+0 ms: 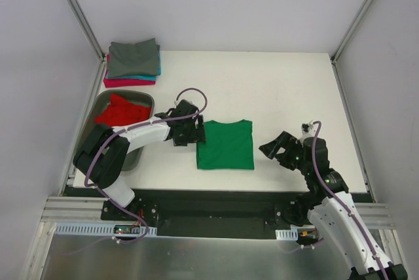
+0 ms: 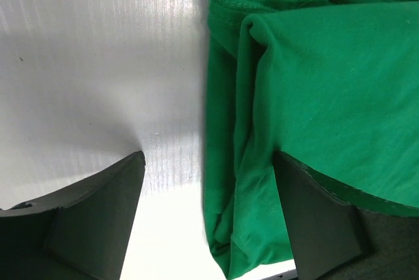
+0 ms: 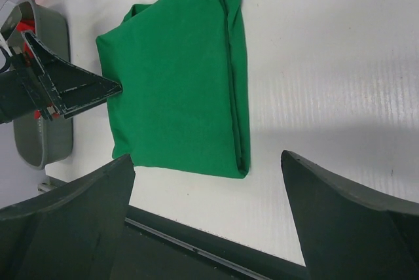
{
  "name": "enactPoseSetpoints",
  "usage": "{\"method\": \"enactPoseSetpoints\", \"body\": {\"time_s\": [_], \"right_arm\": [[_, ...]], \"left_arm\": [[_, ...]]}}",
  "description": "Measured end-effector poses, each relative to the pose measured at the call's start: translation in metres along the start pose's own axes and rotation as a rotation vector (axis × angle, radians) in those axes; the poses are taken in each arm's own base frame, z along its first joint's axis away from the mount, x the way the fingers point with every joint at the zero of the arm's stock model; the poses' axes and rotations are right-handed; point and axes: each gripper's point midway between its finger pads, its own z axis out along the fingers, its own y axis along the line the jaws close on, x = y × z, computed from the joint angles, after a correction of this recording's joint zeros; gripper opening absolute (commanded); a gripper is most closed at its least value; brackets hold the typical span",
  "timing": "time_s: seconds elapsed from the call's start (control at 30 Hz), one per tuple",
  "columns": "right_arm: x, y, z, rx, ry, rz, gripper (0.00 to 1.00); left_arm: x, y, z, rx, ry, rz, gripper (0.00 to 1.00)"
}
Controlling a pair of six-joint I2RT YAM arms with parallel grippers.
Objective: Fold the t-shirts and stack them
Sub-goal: Put the neatly folded tshirt into the corner of the board with the left arm
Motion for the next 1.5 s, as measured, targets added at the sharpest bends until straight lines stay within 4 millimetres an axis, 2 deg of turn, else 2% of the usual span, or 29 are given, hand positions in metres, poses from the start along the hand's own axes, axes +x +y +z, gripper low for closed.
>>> {"method": "enactPoseSetpoints", "body": {"time_s": [0.17,0.4,0.47,0.53,0.67,0.73,0.77,0.8,1.0,1.17,1.5], "right_arm": [[-0.001,0.002,-0.001,-0.012,-0.007,-0.011,0.96],[-0.002,0.002,-0.002,-0.015,-0.016,-0.030,0.96],[-0.002,0.000,-0.002,-0.010,-0.014,-0.035,0.96],[-0.001,-0.001,-0.001,-0.005,-0.011,-0.037,0.96],[0.000,-0.003,0.001,0.006,-0.001,-0.041,0.96],[0.000,-0.005,0.002,0.013,0.002,-0.041,0.96],[0.001,-0.005,0.002,0.015,0.004,-0.043,0.96],[0.001,-0.005,0.002,0.016,0.006,-0.046,0.96],[-0.002,-0.010,0.004,0.039,-0.007,-0.056,0.96],[-0.003,-0.016,0.007,0.070,-0.010,-0.060,0.96],[-0.008,-0.029,0.010,0.133,-0.029,-0.092,0.96]], "left_arm": [[-0.001,-0.002,0.001,0.003,0.000,-0.004,0.74],[-0.005,-0.016,0.011,0.033,0.024,-0.029,0.57],[-0.007,-0.021,0.015,0.046,0.028,-0.041,0.49],[-0.006,-0.027,0.018,0.054,0.030,-0.042,0.46],[-0.001,-0.038,0.024,0.060,0.033,-0.038,0.31],[0.000,-0.042,0.027,0.057,0.029,-0.032,0.18],[0.000,-0.043,0.029,0.050,0.029,-0.030,0.05],[0.001,-0.045,0.031,0.045,0.030,-0.030,0.00],[-0.004,-0.052,0.036,0.020,0.028,-0.011,0.00],[-0.010,-0.048,0.034,-0.027,-0.004,0.054,0.00],[-0.047,-0.023,0.029,-0.256,-0.083,0.217,0.00]]}}
